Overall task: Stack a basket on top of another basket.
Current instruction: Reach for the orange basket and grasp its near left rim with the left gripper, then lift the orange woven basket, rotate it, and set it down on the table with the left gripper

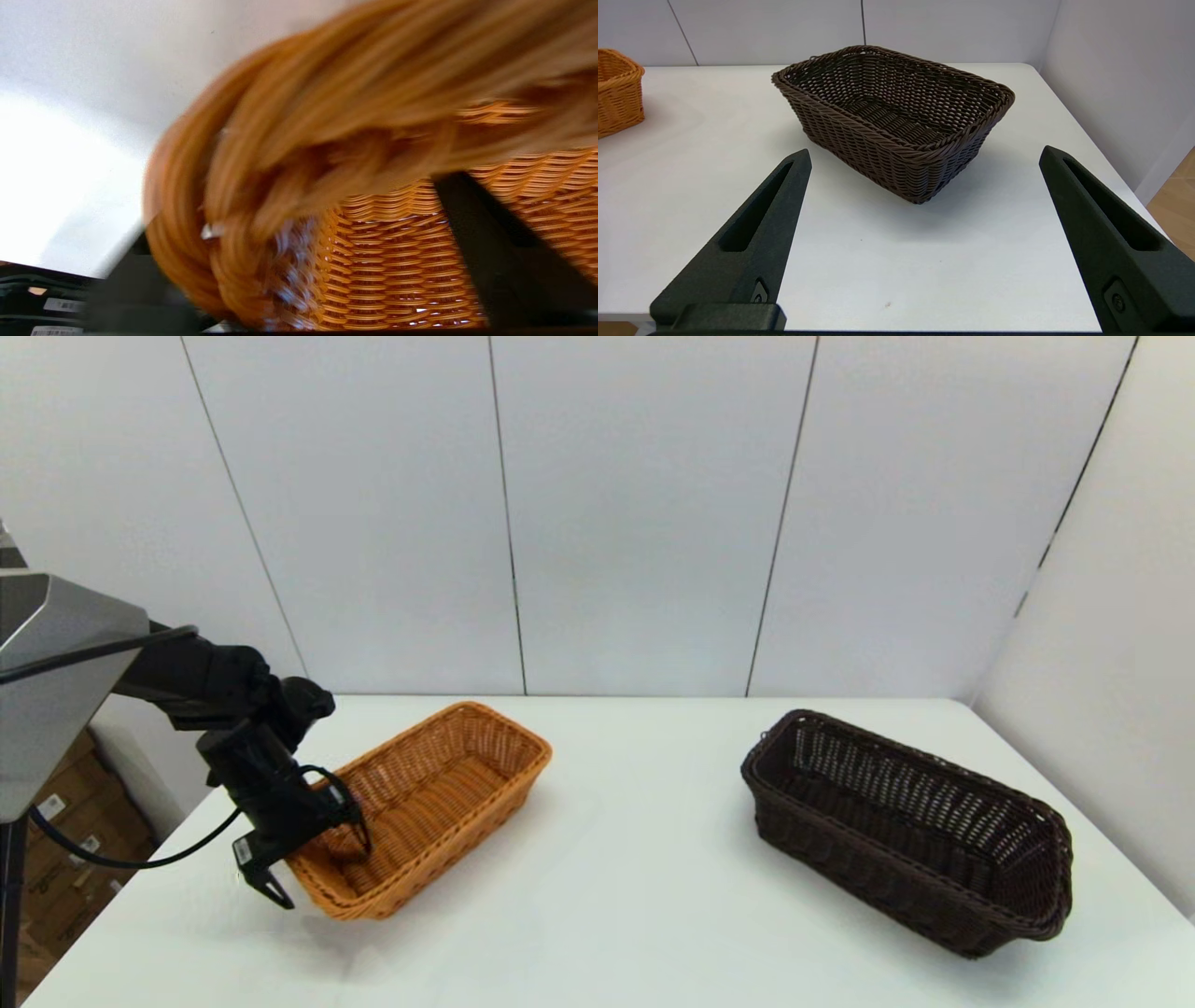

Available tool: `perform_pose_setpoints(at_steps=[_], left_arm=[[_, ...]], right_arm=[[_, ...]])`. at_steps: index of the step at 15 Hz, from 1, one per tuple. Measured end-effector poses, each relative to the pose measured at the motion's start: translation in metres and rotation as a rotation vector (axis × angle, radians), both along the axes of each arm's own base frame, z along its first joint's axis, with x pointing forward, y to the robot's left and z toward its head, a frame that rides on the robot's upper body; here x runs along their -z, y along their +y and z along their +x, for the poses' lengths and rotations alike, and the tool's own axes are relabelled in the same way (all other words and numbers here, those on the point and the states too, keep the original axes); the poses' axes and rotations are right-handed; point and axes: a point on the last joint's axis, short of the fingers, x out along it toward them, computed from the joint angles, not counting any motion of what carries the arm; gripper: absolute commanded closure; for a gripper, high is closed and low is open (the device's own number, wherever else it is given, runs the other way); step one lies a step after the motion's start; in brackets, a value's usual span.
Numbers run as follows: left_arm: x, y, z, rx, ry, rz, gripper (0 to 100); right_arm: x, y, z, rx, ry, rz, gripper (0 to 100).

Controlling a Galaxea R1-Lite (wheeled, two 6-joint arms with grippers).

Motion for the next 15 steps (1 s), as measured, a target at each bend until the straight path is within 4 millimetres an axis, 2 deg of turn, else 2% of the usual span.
perform_pose_setpoints(at_steps=[8,12,15], left_arm=[[-0.016,0.002,-0.005,-0.005,-0.032,-0.031,100],[-0.041,0.011,-0.012,-0.022,-0.081,-0.098,100],[-0.073,0.027,-0.023,-0.019,-0.136,-0.216,100]], right_arm=[[0.000,0.000,0.000,0.000,0.000,0.000,0],[0.000,0.000,0.000,0.000,0.000,0.000,0],[0.000,0.000,0.000,0.000,0.000,0.000,0]])
